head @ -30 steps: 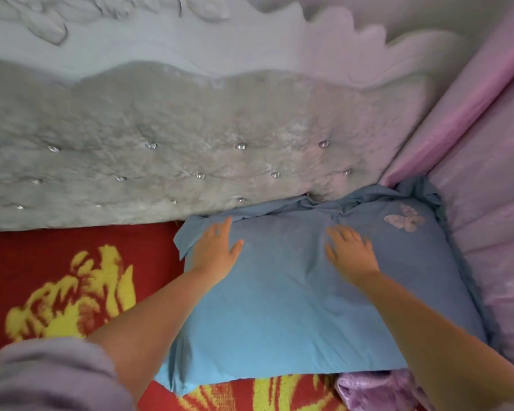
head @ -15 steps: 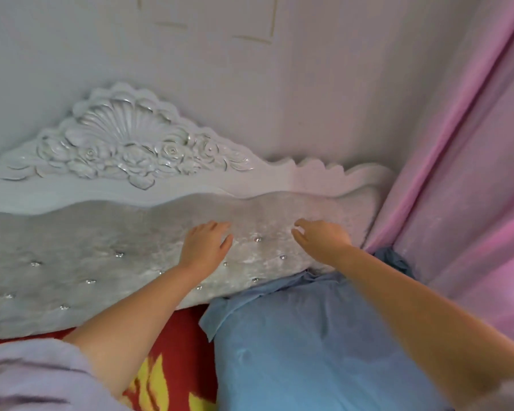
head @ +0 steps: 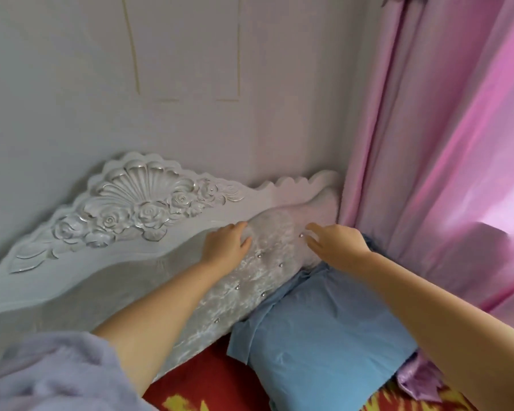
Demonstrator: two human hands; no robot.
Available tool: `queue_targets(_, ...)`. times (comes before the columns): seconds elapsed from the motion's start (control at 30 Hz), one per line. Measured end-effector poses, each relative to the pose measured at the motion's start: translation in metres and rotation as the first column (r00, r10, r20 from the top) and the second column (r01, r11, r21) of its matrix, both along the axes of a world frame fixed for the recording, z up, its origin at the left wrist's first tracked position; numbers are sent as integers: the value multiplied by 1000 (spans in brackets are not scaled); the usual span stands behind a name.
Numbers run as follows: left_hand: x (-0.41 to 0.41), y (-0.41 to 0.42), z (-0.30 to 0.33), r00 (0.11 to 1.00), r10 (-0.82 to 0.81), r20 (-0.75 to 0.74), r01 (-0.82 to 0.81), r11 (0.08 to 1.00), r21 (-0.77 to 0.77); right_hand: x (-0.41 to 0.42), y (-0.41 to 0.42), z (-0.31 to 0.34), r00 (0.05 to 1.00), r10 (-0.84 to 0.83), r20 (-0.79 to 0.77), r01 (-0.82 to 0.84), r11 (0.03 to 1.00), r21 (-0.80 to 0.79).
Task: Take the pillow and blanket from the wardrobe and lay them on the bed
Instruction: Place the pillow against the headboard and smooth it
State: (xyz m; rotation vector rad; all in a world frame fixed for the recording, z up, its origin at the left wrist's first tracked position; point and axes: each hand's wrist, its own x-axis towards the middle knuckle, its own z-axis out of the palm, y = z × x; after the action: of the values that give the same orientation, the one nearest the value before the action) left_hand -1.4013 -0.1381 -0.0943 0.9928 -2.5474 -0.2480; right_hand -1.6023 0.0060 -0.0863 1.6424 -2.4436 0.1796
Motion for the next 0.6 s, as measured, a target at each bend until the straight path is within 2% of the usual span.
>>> queue_targets(0.13,-62,37,13,982,-189,-3,189,982,-11,-22,55,7,985,-173,16,174,984,-25)
queue_targets(0.27,-112,82,8,956,-290,43,290,957,-18,-48,125,-2,946,-316,70,321,945,-68)
queue_targets(0.43,-160,167,-11,923,-383,40,383,924,9,-72,220,-28,914,-399,74,400,916,0)
queue_targets(0.6,-178,255,-36,917,-398,-20,399,916,47,-100,297,-43,906,-422,34,419,906,60)
